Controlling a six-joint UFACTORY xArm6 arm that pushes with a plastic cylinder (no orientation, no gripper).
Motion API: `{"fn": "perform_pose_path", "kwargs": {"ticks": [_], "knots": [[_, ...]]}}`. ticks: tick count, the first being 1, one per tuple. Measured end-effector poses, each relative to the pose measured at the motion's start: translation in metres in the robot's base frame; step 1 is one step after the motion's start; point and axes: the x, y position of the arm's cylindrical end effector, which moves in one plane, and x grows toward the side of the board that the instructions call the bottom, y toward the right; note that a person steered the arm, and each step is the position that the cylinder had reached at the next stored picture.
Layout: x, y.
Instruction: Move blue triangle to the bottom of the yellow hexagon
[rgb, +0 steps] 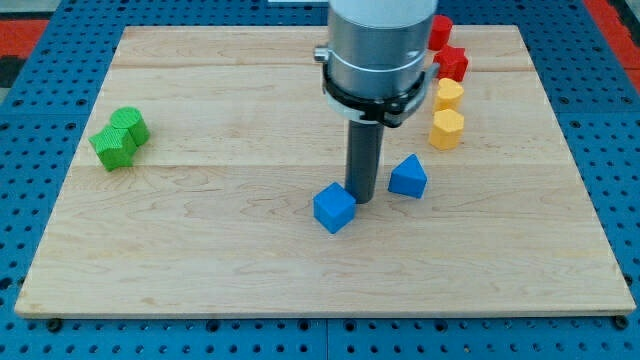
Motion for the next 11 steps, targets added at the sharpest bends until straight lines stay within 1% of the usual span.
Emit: {"fn": "perform_pose_path", "kwargs": {"ticks": [1,3,4,5,6,9,10,11], "knots": [[0.003,0.020],[0.013,0.006],[0.004,-0.005],[-0.018,0.029],[-0.024,0.039],[-0.024,0.087],[-0.027,0.077],[-0.027,0.093]]}}
